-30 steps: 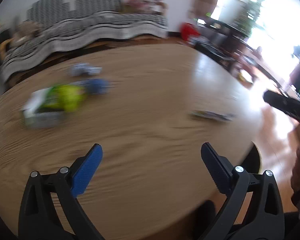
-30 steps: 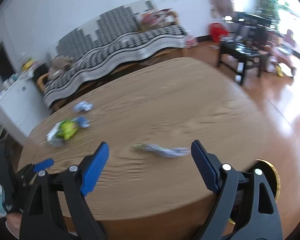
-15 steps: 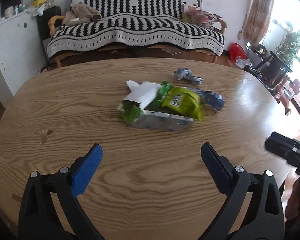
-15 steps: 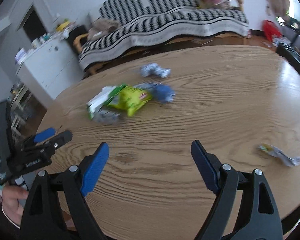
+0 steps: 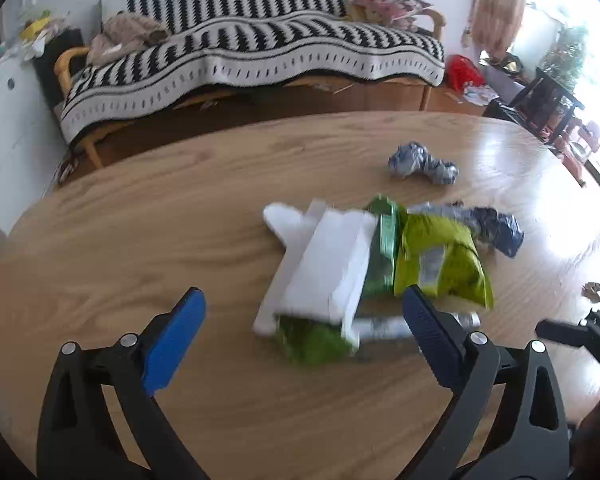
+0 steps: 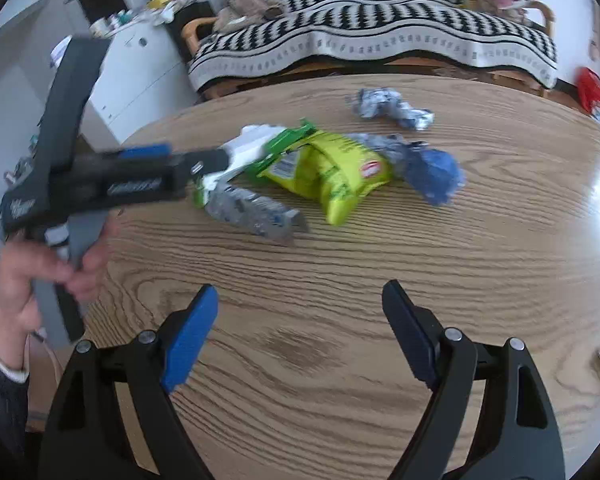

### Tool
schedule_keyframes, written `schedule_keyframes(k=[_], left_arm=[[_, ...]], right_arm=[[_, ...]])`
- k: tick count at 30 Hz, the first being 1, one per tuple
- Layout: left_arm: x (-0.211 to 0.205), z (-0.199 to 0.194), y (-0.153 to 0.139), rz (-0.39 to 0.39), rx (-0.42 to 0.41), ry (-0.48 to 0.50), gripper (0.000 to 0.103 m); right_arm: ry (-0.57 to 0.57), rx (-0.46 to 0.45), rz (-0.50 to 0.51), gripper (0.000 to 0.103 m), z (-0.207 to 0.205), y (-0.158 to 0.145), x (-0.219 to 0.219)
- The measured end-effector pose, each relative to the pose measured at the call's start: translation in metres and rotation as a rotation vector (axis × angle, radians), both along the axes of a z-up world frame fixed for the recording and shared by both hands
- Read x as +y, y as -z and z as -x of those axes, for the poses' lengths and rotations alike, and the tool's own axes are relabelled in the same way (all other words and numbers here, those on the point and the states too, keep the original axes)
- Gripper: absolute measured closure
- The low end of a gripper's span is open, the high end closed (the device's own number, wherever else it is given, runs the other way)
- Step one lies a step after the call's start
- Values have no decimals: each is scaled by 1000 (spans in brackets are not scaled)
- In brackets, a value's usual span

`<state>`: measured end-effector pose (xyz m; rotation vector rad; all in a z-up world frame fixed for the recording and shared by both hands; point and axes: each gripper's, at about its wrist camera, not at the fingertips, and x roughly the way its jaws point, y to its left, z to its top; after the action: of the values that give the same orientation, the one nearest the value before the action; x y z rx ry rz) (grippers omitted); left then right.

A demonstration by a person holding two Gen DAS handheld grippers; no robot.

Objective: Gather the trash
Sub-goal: 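Move both open tools back toward the remaining trash on the table, then grasp the white paper box with the left tool while the right tool grasps the silver can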

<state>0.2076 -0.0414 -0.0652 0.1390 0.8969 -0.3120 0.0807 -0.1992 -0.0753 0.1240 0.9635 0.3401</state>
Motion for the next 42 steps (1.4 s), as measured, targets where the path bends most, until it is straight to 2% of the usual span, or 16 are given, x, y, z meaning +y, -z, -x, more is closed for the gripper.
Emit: schedule_keyframes(k=[4,6,7,9,10,11,14,19,22,25,26,28,29,30,35,42], left_arm=[[-8,-15,8,7,9,25,8],[-11,-19,14,8,16,38,17],[-11,-21,17,19,26,47,23],[-12,-24,22,35,47,53,41],[-11,-25,25,22,59,41,56],[-9,-26,27,23,68,34,62],[0,-24,23,44,74,21,65],[20,-5,5,53,50,-3,66],[39,17,-4,66,41,-47,66],[58,38,-6,81,66,-106,66],[63,43,-6,81,69,-122,66],[71,52,-8,80,77,-147,66],[74,58,-9,79,80,-162,66],[76,64,-10,79,81,-174,66],[74,89,-16,79,88,-196,66],[40,131,-27,68,46,-137,66]], right_arm=[[-58,0,47,22,-10,9,14],[-73,3,57,22,-15,12,18],[-76,3,62,22,-18,14,20],[-78,7,68,22,-26,18,22],[-79,9,73,22,-29,21,24],[-80,10,76,22,-34,22,25],[-69,4,54,22,-48,24,29],[-67,-24,75,22,-65,26,40],[-76,-38,113,22,-75,27,48],[-92,-40,129,25,-82,27,57],[-104,-48,147,32,-80,27,62],[-148,-76,229,54,-70,27,76],[-164,-80,235,75,-66,27,79],[-181,-70,215,82,-62,26,81],[-200,-77,184,87,-35,18,83],[-126,-115,118,87,16,-28,41]])
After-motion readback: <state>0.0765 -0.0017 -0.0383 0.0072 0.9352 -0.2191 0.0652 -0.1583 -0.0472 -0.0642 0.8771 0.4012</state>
